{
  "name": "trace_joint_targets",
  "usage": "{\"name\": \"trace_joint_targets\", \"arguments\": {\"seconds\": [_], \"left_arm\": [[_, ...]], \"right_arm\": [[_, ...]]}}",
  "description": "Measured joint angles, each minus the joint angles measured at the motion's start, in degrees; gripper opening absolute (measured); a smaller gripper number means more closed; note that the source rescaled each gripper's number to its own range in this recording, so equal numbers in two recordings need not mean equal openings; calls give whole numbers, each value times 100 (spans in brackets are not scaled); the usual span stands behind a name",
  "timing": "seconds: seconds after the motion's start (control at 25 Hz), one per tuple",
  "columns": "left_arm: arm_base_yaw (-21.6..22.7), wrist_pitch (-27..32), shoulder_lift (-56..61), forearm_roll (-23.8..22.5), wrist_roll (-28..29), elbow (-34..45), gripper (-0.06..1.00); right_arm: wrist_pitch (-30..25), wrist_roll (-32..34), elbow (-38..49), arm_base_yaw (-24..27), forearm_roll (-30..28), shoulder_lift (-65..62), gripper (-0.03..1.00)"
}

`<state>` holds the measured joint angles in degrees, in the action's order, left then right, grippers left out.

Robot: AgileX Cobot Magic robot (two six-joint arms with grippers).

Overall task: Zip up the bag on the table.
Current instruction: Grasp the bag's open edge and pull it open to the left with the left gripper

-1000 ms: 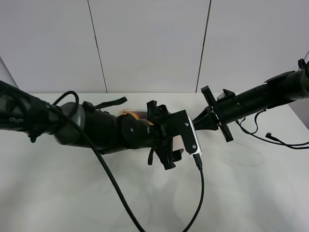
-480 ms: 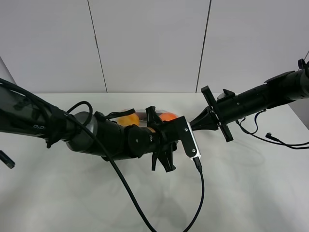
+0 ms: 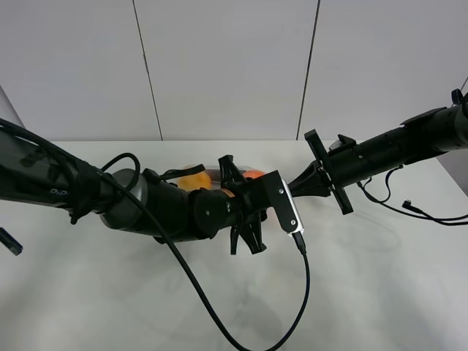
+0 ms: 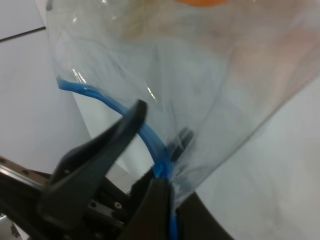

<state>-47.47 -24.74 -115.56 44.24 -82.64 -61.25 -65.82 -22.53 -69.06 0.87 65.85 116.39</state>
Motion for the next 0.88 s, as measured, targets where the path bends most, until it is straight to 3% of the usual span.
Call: {"name": "trace_joint_targets", "arguments": {"seconds": [0.4,0.88], "left_arm": [[-135,151,18,-5,18,0,33],[-270,-264,37,-151,23,0,31]], "right_arm": [[6,0,0,0,2,0,0],[6,0,0,0,2,0,0]]}}
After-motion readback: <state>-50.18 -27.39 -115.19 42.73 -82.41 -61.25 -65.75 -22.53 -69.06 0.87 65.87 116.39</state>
